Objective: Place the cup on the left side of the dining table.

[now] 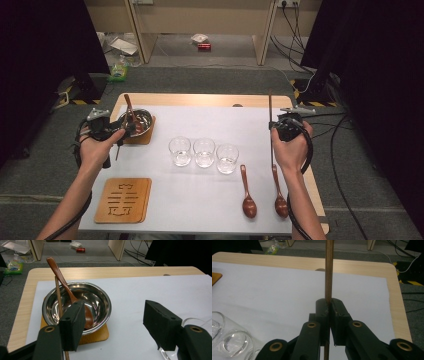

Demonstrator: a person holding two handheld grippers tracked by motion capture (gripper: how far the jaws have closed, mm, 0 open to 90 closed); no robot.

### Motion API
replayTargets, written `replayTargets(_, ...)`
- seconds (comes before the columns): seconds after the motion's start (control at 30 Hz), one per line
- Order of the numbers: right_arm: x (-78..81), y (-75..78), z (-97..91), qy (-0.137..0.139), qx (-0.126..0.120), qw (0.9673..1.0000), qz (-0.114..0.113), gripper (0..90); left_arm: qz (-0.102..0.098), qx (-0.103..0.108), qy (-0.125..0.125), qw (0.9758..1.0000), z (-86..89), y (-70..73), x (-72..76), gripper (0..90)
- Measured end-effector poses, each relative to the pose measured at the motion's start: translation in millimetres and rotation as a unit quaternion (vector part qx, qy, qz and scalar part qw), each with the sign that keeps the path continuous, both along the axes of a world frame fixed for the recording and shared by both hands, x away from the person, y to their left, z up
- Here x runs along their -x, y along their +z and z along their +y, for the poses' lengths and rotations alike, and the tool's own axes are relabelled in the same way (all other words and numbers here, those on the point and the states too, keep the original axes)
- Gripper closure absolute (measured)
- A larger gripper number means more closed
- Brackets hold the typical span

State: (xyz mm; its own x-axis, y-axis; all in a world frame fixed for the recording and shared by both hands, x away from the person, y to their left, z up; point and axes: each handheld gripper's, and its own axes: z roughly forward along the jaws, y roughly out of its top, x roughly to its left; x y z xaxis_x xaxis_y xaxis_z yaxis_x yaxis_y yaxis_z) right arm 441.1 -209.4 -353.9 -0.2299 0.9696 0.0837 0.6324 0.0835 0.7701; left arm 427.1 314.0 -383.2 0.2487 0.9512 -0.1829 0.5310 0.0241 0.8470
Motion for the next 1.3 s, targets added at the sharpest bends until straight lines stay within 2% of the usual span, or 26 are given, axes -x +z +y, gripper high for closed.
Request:
replayTargets(0.3,-3.9,3.5,9.9,0.004,-0.004,0.9997,-0.024,85.4,-0.004,0.001,-0.005,1.0,-6.0,3.7,-3.1,33.6)
replayTargets(0.73,-11.8,4.9,27.1,0.015,-0.01,0.9989,-0.043,85.4,-0.008,0.002,-0.012,0.9999,-15.1,8.0,-10.2,33.6)
replayTargets(1.3,-25.6,6.3,42.0,0.024,-0.011,0.9973,-0.068,85.4,-0.028,0.002,-0.011,0.9995,-23.2,13.0,-19.5,34.2)
